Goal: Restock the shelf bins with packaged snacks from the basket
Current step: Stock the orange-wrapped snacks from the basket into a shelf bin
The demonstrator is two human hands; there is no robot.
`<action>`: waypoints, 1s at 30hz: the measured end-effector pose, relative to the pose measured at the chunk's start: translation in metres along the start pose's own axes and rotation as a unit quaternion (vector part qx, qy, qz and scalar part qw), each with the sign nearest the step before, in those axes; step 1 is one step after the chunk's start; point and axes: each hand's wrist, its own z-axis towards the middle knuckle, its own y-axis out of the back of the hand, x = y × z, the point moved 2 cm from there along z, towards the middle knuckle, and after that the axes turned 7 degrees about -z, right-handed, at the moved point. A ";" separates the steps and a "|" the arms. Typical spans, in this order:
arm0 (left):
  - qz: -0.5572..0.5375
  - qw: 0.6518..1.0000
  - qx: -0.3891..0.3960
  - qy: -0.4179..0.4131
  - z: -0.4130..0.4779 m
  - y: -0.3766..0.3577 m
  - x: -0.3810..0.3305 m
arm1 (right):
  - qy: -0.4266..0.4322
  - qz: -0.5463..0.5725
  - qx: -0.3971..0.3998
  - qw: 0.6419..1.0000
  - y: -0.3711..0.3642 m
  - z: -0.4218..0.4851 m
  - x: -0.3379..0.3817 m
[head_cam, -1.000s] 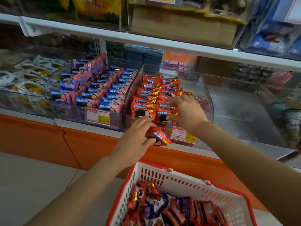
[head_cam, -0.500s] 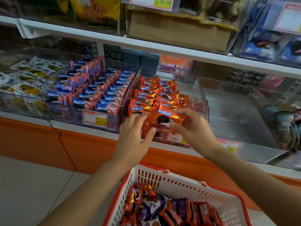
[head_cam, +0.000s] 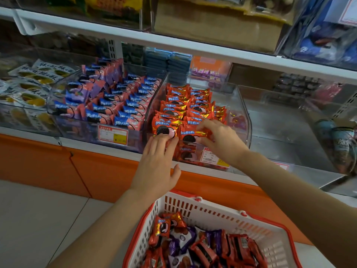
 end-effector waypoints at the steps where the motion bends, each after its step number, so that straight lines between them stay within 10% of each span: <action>1: 0.000 1.000 0.000 -0.001 0.000 0.000 0.000 | 0.010 -0.026 -0.002 1.000 -0.002 -0.002 0.000; 14: -0.014 0.999 -0.027 -0.018 -0.016 -0.007 -0.027 | 0.087 -0.055 -0.207 0.973 -0.018 -0.063 -0.006; 23: -0.031 0.979 0.191 -0.062 -0.094 -0.121 -0.054 | -0.042 -0.036 0.091 0.994 -0.118 -0.175 -0.093; 30: -0.044 0.887 0.442 -0.126 -0.130 -0.197 -0.073 | -0.239 -0.046 0.224 0.944 -0.183 -0.227 -0.162</action>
